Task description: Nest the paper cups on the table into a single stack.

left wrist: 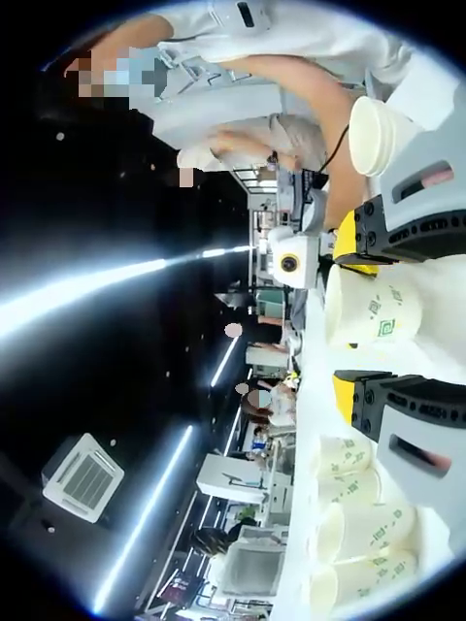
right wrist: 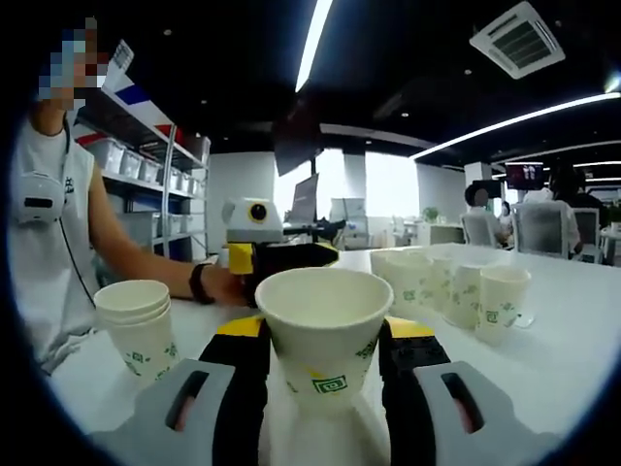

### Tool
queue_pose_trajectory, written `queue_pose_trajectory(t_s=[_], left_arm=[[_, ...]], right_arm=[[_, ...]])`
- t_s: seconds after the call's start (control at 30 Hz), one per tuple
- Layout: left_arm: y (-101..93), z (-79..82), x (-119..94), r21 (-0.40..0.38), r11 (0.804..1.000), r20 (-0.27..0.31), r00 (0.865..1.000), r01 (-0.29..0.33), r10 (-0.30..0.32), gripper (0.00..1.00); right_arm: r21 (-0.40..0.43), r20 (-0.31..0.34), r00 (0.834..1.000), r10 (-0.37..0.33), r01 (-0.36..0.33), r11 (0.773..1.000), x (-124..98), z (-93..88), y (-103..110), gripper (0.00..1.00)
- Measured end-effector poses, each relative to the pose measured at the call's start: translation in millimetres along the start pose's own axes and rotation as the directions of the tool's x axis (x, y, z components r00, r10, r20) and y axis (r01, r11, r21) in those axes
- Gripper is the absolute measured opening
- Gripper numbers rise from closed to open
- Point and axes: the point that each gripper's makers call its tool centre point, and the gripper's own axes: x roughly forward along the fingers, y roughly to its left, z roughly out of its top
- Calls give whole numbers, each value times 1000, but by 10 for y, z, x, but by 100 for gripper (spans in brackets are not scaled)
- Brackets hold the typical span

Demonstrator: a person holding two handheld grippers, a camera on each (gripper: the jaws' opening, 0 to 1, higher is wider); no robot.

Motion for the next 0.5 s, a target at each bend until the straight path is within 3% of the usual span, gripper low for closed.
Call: queue_pose_trajectory(t_s=[0.5], left_arm=[[78, 7, -38, 7, 999, 5, 999, -33, 33, 46]], right_arm=[[8, 33, 999, 7, -7, 1000, -36, 97, 23, 47]])
